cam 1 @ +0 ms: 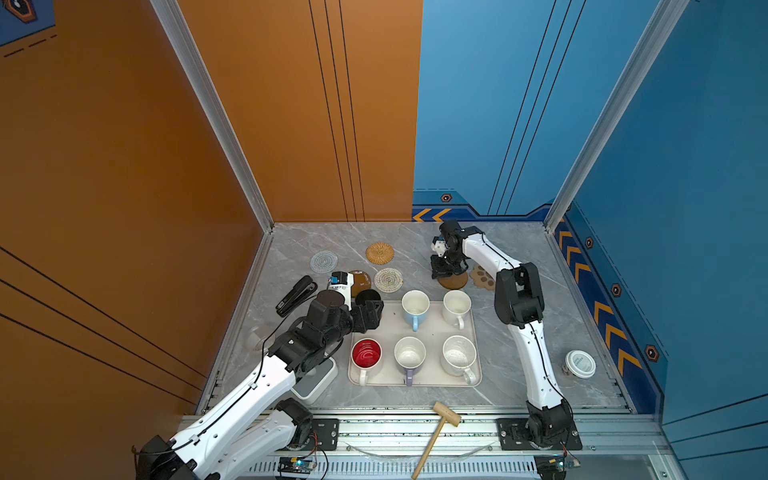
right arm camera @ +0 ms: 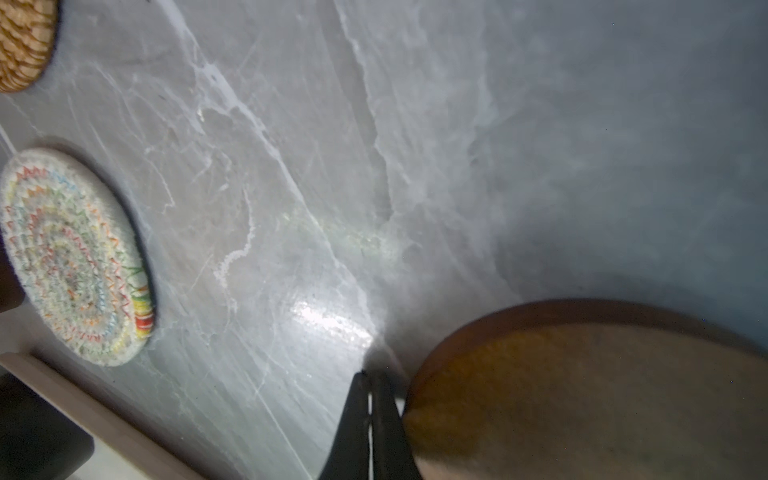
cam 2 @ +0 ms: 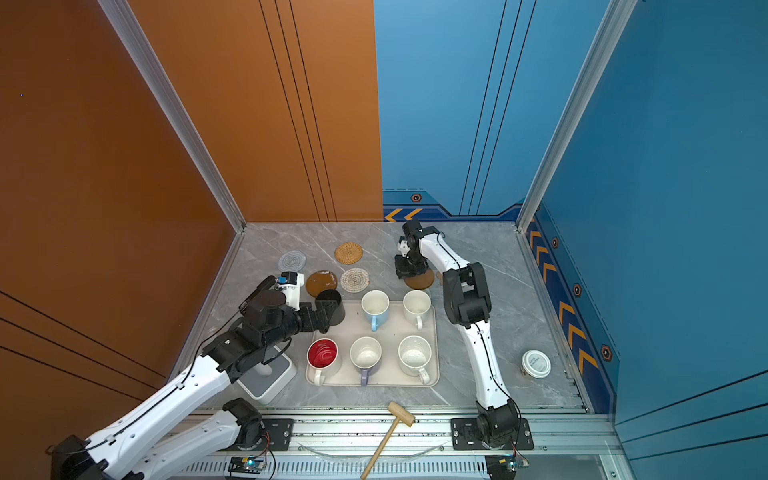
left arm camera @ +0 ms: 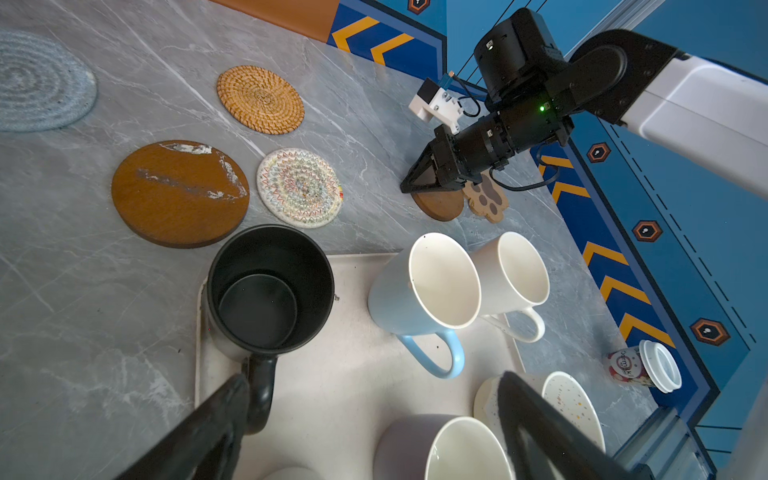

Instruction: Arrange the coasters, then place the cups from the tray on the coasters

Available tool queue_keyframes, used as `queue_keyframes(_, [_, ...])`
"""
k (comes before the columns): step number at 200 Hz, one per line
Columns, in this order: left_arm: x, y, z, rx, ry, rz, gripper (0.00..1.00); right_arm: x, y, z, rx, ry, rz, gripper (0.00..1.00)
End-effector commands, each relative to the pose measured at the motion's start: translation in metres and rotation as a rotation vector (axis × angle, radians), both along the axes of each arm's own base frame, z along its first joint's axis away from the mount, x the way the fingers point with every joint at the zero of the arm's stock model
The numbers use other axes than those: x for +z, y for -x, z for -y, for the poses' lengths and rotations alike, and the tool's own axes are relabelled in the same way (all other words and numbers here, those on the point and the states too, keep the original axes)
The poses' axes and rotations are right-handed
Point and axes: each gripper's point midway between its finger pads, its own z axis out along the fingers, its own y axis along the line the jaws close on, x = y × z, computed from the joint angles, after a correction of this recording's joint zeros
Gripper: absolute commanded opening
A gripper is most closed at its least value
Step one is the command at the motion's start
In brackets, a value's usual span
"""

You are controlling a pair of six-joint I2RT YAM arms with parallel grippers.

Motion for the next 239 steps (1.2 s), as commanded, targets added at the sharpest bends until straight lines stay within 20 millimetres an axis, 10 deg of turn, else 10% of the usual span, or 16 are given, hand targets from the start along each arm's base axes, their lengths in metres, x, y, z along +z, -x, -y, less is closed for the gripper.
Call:
queue_keyframes(1, [0.015,-0.005,0.002,0.003,0.013,0.028,0.94,-0.019,0.009,0.024,-0.009,0.071,-0.047,0.00])
queue_keyframes(59, [0.017,-0.006,0.005,0.002,0.014,0.030,0.94,-0.010,0.000,0.028,-0.021,0.046,-0.007,0.00])
queue_keyframes(105, [0.034,-0.021,0.014,-0.013,-0.007,0.058,0.91,0.045,-0.016,0.008,-0.018,-0.081,0.131,0.00])
queue_keyframes(155, [0.063,-0.067,0.038,-0.059,-0.130,0.008,0.81,0.097,-0.018,-0.004,-0.019,-0.148,0.222,0.00])
queue_keyframes(239, [0.042,-0.166,0.038,-0.041,-0.374,-0.172,0.70,0.160,0.009,-0.014,-0.071,-0.186,0.373,0.00])
